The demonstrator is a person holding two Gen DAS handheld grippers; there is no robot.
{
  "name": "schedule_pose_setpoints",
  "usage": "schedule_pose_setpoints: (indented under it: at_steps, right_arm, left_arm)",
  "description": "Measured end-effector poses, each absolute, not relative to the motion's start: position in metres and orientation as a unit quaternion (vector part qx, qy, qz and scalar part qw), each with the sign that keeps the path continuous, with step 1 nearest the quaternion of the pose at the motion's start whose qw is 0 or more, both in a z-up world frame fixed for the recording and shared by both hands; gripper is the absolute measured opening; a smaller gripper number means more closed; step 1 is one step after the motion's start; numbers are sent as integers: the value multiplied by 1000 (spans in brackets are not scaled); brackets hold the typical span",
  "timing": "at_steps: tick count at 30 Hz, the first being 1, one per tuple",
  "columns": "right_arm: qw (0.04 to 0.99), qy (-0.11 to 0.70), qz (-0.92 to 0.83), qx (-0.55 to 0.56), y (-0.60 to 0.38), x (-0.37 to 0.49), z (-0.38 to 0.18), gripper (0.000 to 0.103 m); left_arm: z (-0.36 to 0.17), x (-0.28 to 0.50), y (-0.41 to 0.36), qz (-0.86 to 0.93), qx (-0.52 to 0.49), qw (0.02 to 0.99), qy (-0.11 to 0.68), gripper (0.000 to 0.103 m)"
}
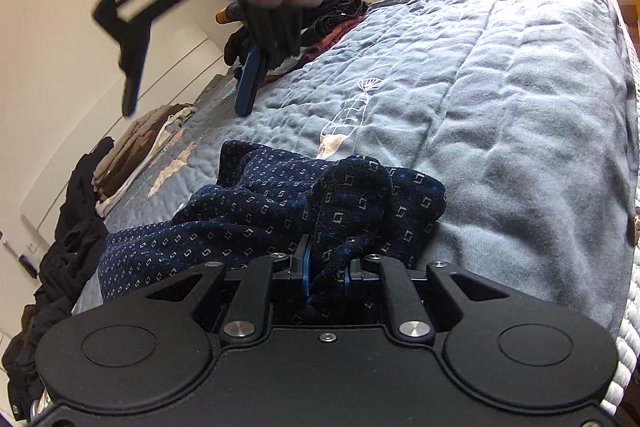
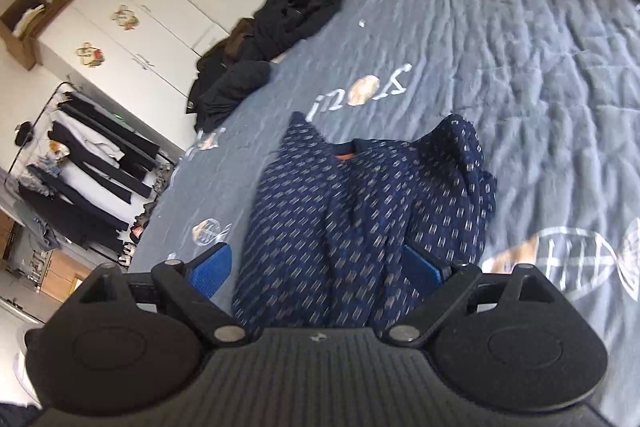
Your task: Fold clothes
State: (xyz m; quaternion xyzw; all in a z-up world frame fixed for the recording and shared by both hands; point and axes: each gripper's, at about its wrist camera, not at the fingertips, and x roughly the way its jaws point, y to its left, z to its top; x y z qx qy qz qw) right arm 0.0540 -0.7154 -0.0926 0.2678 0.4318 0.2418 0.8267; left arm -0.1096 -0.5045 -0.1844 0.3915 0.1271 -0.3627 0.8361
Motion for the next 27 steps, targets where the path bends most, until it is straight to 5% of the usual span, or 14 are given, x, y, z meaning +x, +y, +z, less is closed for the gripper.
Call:
schedule_pose_setpoints:
  at_steps: [27]
  right_arm:
    - [770, 497, 263, 301, -700, 167, -174, 92]
  left_arm:
    - [-179, -99, -492, -387, 360, 837, 138, 15]
